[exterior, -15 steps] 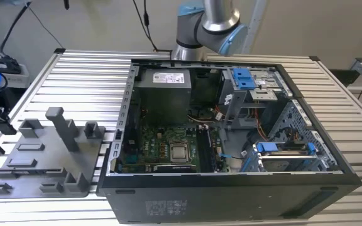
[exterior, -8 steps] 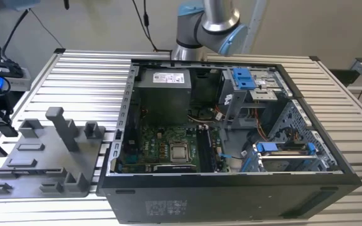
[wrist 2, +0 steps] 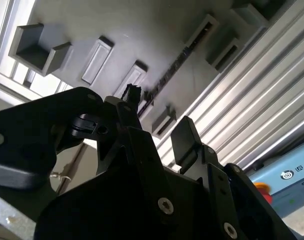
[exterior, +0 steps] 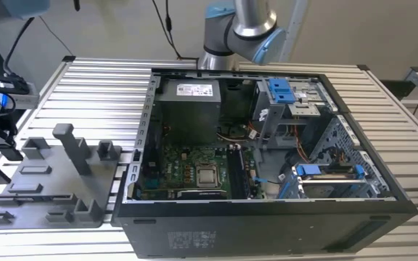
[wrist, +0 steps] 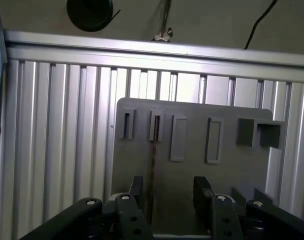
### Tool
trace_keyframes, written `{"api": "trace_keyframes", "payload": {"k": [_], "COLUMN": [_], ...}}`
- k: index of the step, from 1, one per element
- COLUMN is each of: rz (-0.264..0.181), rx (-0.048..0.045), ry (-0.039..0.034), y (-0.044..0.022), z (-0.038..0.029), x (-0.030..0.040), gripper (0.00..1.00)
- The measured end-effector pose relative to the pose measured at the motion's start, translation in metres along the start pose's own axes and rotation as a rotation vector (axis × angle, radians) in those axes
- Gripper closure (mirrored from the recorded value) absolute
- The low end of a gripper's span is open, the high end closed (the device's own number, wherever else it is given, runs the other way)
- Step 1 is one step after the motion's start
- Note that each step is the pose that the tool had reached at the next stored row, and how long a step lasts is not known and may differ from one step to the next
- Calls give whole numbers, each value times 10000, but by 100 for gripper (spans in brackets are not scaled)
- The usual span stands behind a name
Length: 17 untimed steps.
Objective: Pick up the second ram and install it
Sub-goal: 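Pick up the second ram and move it above second insertion slot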
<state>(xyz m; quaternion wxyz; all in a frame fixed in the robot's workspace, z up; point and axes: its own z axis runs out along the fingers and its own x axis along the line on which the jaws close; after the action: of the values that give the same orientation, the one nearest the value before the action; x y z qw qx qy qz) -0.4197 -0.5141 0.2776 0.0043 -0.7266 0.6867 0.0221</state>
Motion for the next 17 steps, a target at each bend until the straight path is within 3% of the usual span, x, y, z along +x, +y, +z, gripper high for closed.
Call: {"api": "trace_keyframes", "payload": {"k": [10, 17], "rz": [-6, -3], "rx": [-1, -7], "ry": [25, 119], "y": [-4, -6], "z": [133, 243], "x": [6, 10], "gripper": [46, 46]}}
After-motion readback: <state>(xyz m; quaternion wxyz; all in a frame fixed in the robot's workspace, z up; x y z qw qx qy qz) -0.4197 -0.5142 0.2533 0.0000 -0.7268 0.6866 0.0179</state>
